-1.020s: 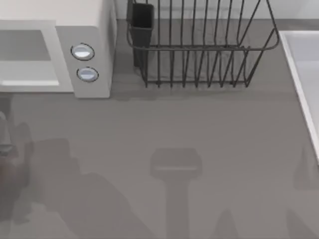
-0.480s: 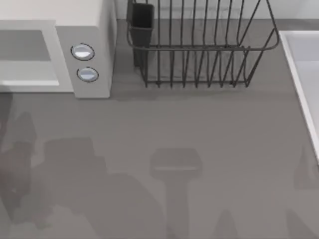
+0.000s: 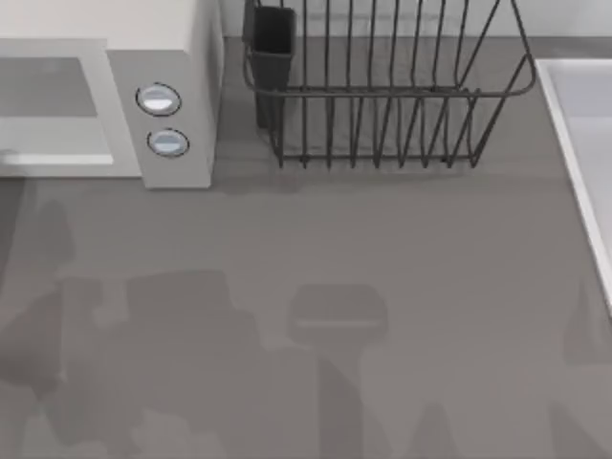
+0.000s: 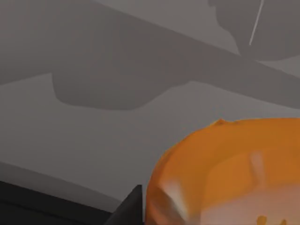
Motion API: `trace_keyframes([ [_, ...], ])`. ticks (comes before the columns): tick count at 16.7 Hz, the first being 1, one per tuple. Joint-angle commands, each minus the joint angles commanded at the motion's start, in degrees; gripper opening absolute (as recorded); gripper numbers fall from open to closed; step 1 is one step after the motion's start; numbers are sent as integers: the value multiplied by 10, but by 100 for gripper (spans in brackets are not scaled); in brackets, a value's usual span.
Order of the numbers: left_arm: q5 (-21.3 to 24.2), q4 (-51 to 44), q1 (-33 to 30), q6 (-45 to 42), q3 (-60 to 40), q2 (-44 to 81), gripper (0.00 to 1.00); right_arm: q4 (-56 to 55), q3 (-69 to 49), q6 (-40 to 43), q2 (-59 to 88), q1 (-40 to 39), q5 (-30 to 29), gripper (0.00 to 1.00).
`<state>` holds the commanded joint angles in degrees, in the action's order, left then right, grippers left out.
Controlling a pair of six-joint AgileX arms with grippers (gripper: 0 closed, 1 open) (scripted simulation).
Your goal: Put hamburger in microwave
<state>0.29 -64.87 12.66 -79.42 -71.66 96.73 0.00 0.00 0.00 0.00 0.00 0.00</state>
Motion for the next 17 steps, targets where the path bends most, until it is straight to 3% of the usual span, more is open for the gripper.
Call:
trace_keyframes([
  [4, 4, 19, 2, 12, -4, 8, 0, 0, 0, 0, 0, 0, 0, 100],
  [8, 27, 124, 0, 89, -16, 44, 0, 0, 0, 0, 0, 0, 0, 100],
  [12, 59, 321, -3, 213, -7, 105, 0, 0, 0, 0, 0, 0, 0, 100],
  [17, 96, 652, -9, 408, 59, 180, 0, 0, 0, 0, 0, 0, 0, 100],
])
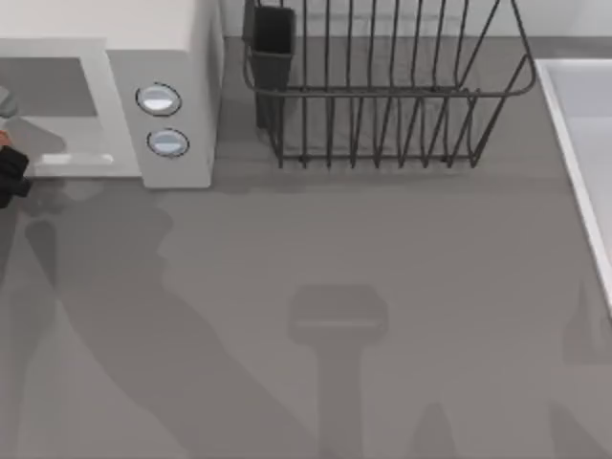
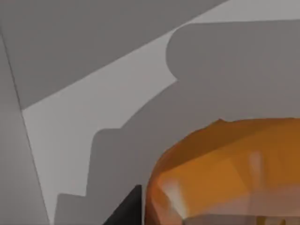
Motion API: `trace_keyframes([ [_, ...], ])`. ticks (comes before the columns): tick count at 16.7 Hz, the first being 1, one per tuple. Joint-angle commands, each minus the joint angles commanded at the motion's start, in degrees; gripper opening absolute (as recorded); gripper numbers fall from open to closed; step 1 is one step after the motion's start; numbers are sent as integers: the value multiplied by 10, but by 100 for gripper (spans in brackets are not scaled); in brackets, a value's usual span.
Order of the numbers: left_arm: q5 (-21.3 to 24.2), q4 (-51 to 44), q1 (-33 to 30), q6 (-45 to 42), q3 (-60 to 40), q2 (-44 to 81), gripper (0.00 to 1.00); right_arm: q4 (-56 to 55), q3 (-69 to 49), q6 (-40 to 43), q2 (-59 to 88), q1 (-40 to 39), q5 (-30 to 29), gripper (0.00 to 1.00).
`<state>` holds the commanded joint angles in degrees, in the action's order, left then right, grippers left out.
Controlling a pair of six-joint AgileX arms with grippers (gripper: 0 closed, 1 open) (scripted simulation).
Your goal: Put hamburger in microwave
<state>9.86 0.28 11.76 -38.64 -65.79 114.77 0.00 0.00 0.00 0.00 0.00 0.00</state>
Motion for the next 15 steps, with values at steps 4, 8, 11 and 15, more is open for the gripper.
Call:
trace_keyframes([
  [4, 18, 251, -5, 153, 81, 32, 0, 0, 0, 0, 0, 0, 0, 100],
  [8, 25, 426, -7, 272, 155, 43, 0, 0, 0, 0, 0, 0, 0, 100],
  [11, 26, 495, -7, 323, 186, 39, 0, 0, 0, 0, 0, 0, 0, 100],
  [15, 26, 511, -7, 335, 194, 37, 0, 0, 0, 0, 0, 0, 0, 100],
])
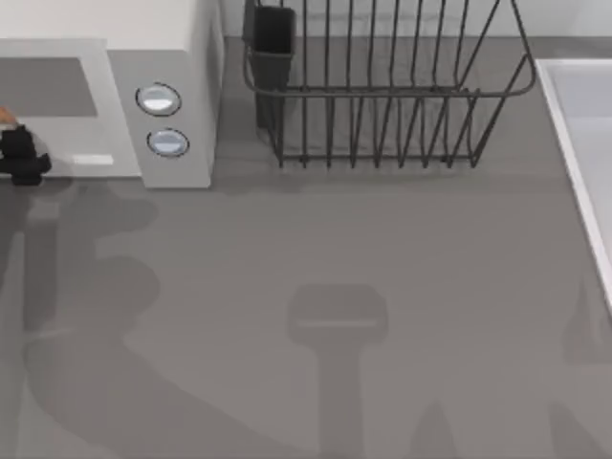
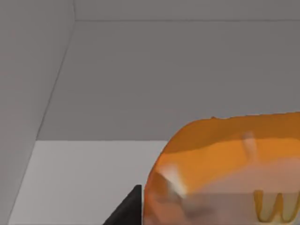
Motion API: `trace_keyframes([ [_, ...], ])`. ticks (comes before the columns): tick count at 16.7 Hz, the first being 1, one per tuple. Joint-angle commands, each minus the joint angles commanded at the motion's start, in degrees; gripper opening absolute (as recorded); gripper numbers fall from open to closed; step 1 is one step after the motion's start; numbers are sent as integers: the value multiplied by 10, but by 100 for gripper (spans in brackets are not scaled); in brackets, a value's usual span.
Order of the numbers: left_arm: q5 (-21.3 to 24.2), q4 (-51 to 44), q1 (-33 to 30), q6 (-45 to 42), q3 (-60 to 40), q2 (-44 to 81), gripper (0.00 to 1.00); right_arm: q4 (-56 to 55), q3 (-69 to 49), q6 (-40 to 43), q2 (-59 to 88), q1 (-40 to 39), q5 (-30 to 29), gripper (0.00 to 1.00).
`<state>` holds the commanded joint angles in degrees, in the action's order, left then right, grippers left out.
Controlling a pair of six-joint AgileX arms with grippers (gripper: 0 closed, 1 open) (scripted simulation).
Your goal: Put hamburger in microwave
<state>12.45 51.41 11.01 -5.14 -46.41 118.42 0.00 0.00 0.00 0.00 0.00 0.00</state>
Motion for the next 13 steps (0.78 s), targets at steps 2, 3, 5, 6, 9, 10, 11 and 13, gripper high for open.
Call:
trace_keyframes([
  [2, 0, -1, 3, -2, -2, 2, 0, 0, 0, 0, 0, 0, 0, 100],
  [3, -1, -2, 3, -2, -3, 3, 0, 0, 0, 0, 0, 0, 0, 100],
  [5, -3, -10, 2, -1, -23, 18, 0, 0, 0, 0, 0, 0, 0, 100],
  [6, -5, -18, 0, 0, -43, 32, 0, 0, 0, 0, 0, 0, 0, 100],
  [9, -12, -53, -9, 3, -136, 88, 0, 0, 0, 0, 0, 0, 0, 100],
  [10, -14, -69, -13, 5, -179, 110, 0, 0, 0, 0, 0, 0, 0, 100],
  [11, -17, -85, -17, 6, -224, 132, 0, 0, 0, 0, 0, 0, 0, 100],
  [13, -23, -120, -25, 10, -311, 176, 0, 0, 0, 0, 0, 0, 0, 100],
])
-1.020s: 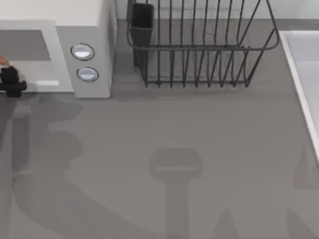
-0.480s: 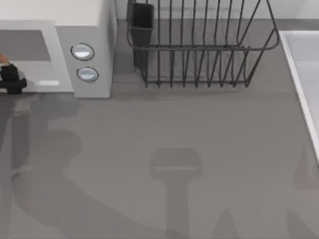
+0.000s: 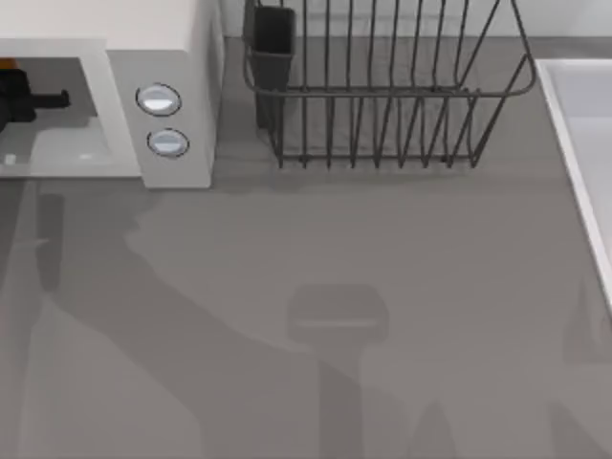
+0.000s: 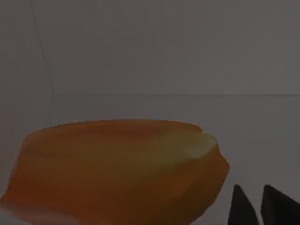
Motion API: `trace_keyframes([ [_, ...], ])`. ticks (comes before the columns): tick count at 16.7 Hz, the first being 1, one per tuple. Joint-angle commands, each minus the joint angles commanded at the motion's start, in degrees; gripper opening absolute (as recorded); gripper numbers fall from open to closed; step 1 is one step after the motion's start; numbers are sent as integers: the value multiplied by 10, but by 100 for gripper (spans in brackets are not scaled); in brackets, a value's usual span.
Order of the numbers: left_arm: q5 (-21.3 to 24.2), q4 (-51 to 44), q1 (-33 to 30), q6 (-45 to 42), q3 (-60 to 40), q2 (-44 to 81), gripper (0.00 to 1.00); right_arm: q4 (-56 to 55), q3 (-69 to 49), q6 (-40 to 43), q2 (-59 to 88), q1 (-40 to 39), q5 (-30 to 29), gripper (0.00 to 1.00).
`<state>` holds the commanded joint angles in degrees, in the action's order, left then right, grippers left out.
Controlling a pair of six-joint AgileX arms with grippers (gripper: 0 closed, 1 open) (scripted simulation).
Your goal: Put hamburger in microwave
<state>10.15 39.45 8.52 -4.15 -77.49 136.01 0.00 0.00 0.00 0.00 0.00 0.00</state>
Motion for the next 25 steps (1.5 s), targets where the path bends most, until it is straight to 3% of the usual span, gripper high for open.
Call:
trace_keyframes([
  [4, -9, -53, -13, 5, -106, 61, 0, 0, 0, 0, 0, 0, 0, 100],
  [10, -11, -63, -16, 6, -123, 72, 0, 0, 0, 0, 0, 0, 0, 100],
  [23, -11, -63, -16, 6, -123, 72, 98, 0, 0, 0, 0, 0, 0, 100],
  [25, -11, -63, -16, 6, -123, 72, 100, 0, 0, 0, 0, 0, 0, 100],
])
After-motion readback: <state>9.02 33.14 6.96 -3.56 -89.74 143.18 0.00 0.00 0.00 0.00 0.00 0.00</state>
